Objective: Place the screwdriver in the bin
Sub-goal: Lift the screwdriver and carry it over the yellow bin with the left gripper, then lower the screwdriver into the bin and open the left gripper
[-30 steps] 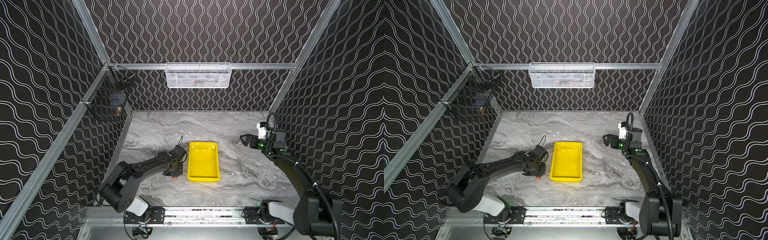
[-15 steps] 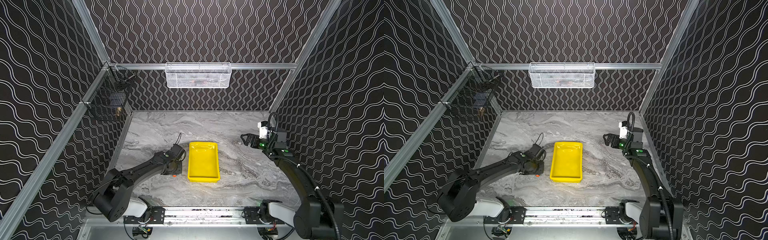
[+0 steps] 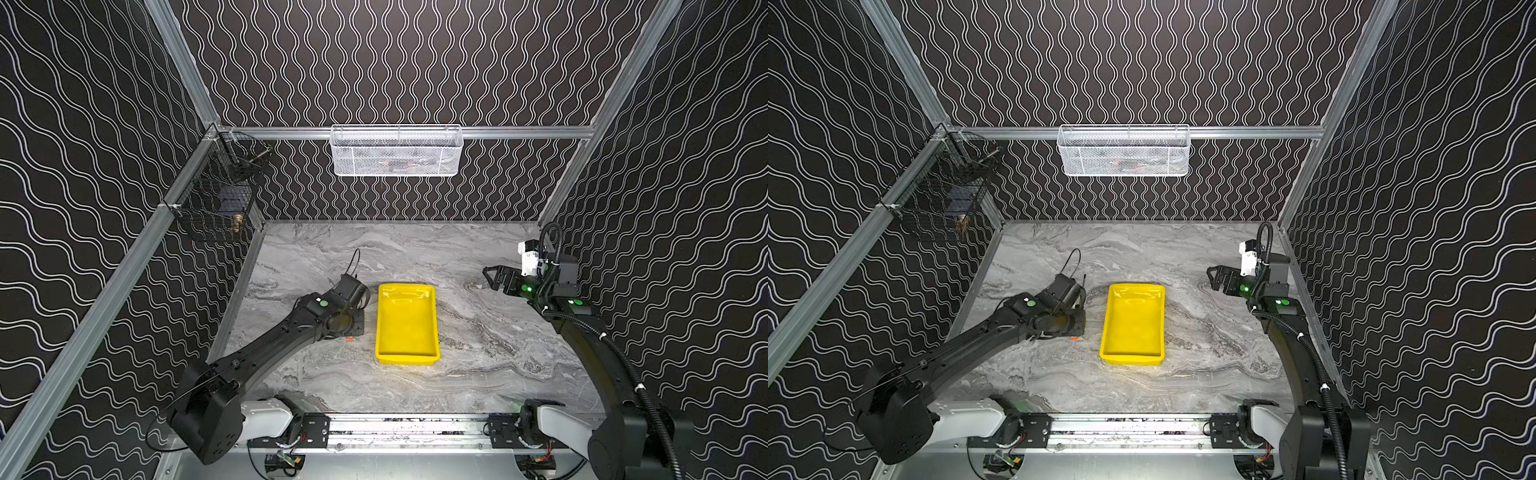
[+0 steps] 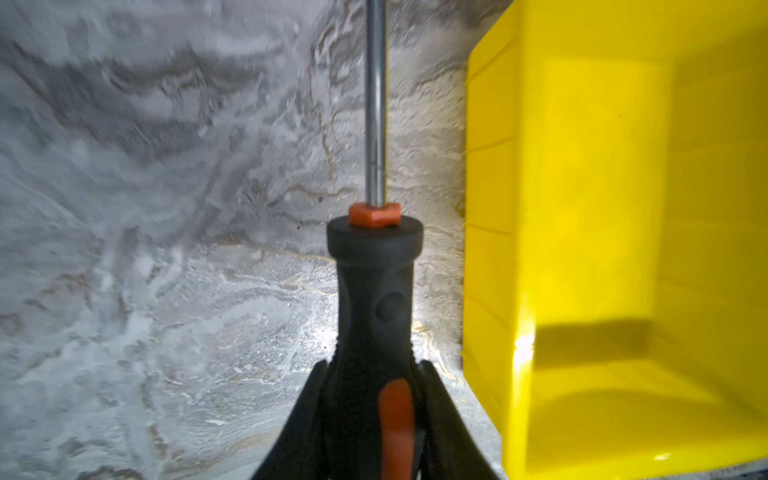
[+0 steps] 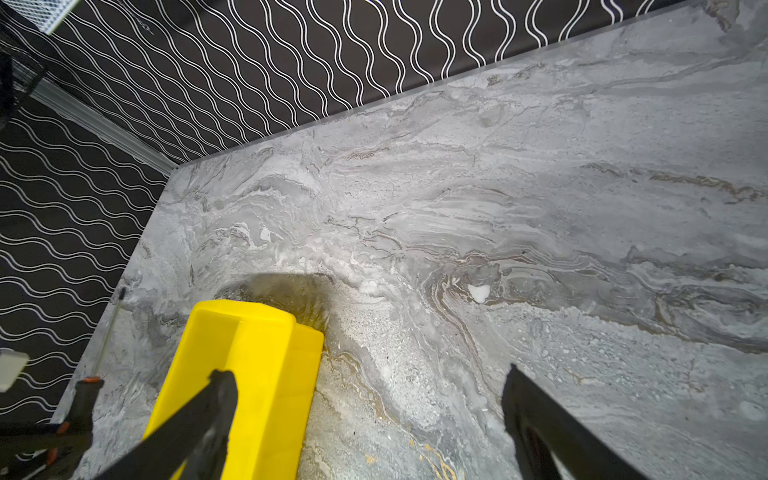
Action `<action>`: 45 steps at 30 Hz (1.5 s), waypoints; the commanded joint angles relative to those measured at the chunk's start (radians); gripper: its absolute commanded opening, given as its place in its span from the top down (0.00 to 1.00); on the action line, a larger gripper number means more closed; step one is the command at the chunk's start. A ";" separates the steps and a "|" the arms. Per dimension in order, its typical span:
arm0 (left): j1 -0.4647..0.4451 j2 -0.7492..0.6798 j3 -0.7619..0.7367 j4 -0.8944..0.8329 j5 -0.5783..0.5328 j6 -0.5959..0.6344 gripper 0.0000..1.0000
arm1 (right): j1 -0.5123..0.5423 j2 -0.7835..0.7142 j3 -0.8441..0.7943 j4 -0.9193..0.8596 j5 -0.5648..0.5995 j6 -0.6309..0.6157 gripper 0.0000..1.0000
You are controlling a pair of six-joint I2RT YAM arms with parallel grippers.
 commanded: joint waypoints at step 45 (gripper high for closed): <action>-0.345 0.507 0.150 0.213 -0.016 0.042 0.70 | 0.000 -0.030 0.012 -0.063 0.014 -0.028 0.01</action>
